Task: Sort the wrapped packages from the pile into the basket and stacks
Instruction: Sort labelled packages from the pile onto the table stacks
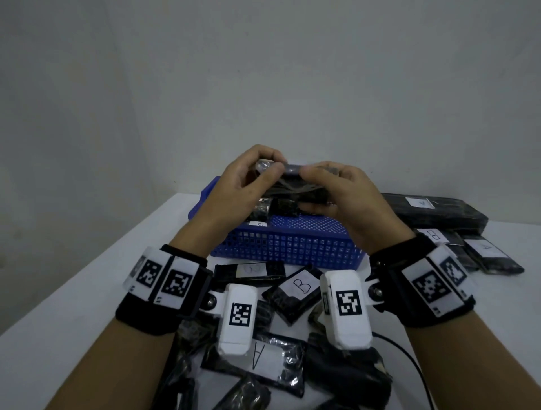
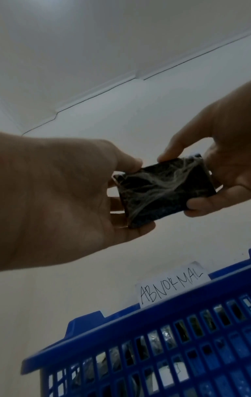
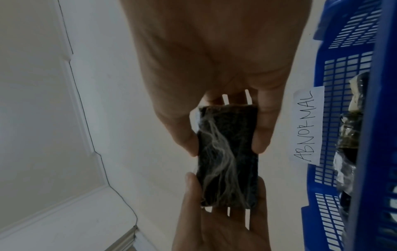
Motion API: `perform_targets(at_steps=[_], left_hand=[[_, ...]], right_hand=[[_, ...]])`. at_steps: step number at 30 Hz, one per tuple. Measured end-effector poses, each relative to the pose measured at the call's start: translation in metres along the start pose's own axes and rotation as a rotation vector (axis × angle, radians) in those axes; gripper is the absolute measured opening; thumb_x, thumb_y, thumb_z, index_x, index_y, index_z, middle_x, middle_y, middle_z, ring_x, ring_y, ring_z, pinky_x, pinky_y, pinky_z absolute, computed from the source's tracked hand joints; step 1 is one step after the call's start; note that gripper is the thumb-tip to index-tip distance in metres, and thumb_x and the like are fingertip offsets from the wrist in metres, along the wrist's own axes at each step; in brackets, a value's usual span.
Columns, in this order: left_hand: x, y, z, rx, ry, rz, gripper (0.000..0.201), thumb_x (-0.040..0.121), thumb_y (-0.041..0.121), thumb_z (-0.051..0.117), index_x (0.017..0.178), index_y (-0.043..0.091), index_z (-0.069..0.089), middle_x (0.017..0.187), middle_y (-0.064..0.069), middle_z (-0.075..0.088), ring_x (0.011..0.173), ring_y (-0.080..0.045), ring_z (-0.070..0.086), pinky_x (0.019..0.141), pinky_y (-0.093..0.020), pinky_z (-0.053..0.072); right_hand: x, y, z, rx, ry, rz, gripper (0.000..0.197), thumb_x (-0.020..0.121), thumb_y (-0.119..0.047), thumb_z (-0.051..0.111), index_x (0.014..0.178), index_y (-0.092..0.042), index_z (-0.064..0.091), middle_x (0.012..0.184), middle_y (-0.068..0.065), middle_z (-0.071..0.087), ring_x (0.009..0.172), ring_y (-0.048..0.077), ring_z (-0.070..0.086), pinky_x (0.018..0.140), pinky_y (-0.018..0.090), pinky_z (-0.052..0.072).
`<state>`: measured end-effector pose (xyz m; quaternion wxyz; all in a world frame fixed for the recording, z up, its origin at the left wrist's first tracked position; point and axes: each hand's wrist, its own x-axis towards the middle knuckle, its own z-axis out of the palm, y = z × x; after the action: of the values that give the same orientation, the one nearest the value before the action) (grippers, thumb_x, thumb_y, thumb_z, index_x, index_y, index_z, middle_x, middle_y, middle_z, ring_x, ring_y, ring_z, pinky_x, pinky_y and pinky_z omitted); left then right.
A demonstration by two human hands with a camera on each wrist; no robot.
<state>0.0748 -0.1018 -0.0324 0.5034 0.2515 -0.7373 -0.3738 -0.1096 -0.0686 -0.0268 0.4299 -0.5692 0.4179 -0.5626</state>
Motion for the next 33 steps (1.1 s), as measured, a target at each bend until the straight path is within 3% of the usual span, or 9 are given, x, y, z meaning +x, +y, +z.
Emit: perform_targets(at_steps=[3, 6, 12, 15, 18, 20, 24, 29, 33], left_hand=[[0.000, 0.001, -0.001, 0.009, -0.003, 0.025, 0.008, 0.101, 0.012, 0.055, 0.101, 0.018, 0.061, 0.097, 0.001, 0.067, 0.090, -0.013, 0.067, 0.081, -0.026, 0.053], [-0.001, 0.002, -0.002, -0.021, 0.005, 0.014, 0.007, 0.099, 0.009, 0.057, 0.098, 0.015, 0.061, 0.096, -0.002, 0.066, 0.086, -0.011, 0.066, 0.078, -0.023, 0.051], [0.000, 0.005, -0.001, -0.044, -0.025, -0.120, 0.021, 0.093, 0.037, 0.051, 0.102, 0.022, 0.063, 0.099, 0.006, 0.067, 0.092, -0.012, 0.066, 0.079, -0.029, 0.050], [0.000, 0.004, -0.002, -0.109, 0.028, -0.122, 0.011, 0.096, 0.015, 0.059, 0.106, 0.018, 0.060, 0.105, -0.002, 0.067, 0.089, -0.016, 0.067, 0.070, -0.026, 0.055], [-0.001, 0.002, -0.004, -0.090, 0.075, -0.045, 0.030, 0.090, -0.004, 0.064, 0.112, 0.016, 0.058, 0.111, -0.006, 0.067, 0.091, -0.015, 0.066, 0.076, -0.026, 0.056], [-0.001, 0.001, -0.003, -0.084, 0.071, -0.034, 0.034, 0.089, -0.006, 0.065, 0.115, 0.015, 0.055, 0.116, -0.010, 0.068, 0.093, -0.019, 0.067, 0.080, -0.030, 0.057], [-0.001, 0.002, -0.002, -0.106, 0.087, -0.033, 0.034, 0.090, -0.005, 0.064, 0.118, 0.012, 0.053, 0.116, -0.009, 0.071, 0.096, -0.019, 0.070, 0.083, -0.034, 0.058], [-0.002, 0.006, -0.008, -0.235, 0.069, -0.047, 0.031, 0.094, -0.008, 0.055, 0.119, 0.009, 0.052, 0.118, -0.009, 0.072, 0.101, -0.026, 0.071, 0.076, -0.034, 0.059], [-0.002, 0.007, -0.010, -0.222, 0.073, -0.057, 0.029, 0.091, -0.006, 0.060, 0.115, 0.011, 0.054, 0.116, -0.009, 0.073, 0.101, -0.027, 0.071, 0.077, -0.033, 0.059]], right_hand=[[0.000, 0.002, 0.001, -0.005, 0.014, -0.090, 0.007, 0.093, -0.014, 0.068, 0.092, -0.007, 0.069, 0.095, 0.011, 0.074, 0.090, 0.016, 0.073, 0.079, 0.029, 0.060], [-0.002, 0.000, 0.004, -0.024, 0.002, -0.121, 0.006, 0.092, -0.012, 0.069, 0.090, -0.007, 0.067, 0.095, 0.014, 0.072, 0.089, 0.019, 0.074, 0.082, 0.034, 0.061], [-0.005, -0.003, 0.001, -0.092, -0.054, -0.272, 0.016, 0.085, -0.008, 0.076, 0.099, -0.010, 0.068, 0.099, 0.008, 0.070, 0.091, 0.021, 0.069, 0.086, 0.033, 0.059], [-0.006, -0.004, -0.001, -0.117, -0.073, -0.238, 0.030, 0.085, -0.019, 0.077, 0.112, -0.016, 0.065, 0.110, 0.000, 0.067, 0.095, 0.016, 0.068, 0.086, 0.030, 0.058], [0.001, 0.000, -0.001, -0.110, 0.037, -0.126, 0.031, 0.089, -0.030, 0.074, 0.117, -0.023, 0.063, 0.116, -0.001, 0.067, 0.102, 0.019, 0.069, 0.089, 0.036, 0.057], [0.000, 0.002, 0.000, -0.093, 0.071, -0.098, 0.029, 0.091, -0.015, 0.073, 0.118, -0.017, 0.061, 0.110, 0.006, 0.073, 0.101, 0.030, 0.072, 0.086, 0.037, 0.060], [-0.004, 0.000, 0.000, -0.085, 0.107, -0.175, 0.031, 0.090, -0.006, 0.073, 0.115, -0.009, 0.056, 0.105, 0.011, 0.074, 0.088, 0.025, 0.076, 0.076, 0.034, 0.063], [-0.001, 0.006, 0.000, -0.114, 0.216, -0.134, 0.039, 0.088, -0.024, 0.077, 0.118, -0.015, 0.055, 0.114, 0.005, 0.069, 0.096, 0.021, 0.073, 0.076, 0.037, 0.064], [-0.001, 0.010, 0.004, -0.187, 0.263, -0.126, 0.040, 0.088, -0.029, 0.077, 0.118, -0.014, 0.055, 0.111, 0.003, 0.066, 0.093, 0.018, 0.073, 0.067, 0.033, 0.064]])
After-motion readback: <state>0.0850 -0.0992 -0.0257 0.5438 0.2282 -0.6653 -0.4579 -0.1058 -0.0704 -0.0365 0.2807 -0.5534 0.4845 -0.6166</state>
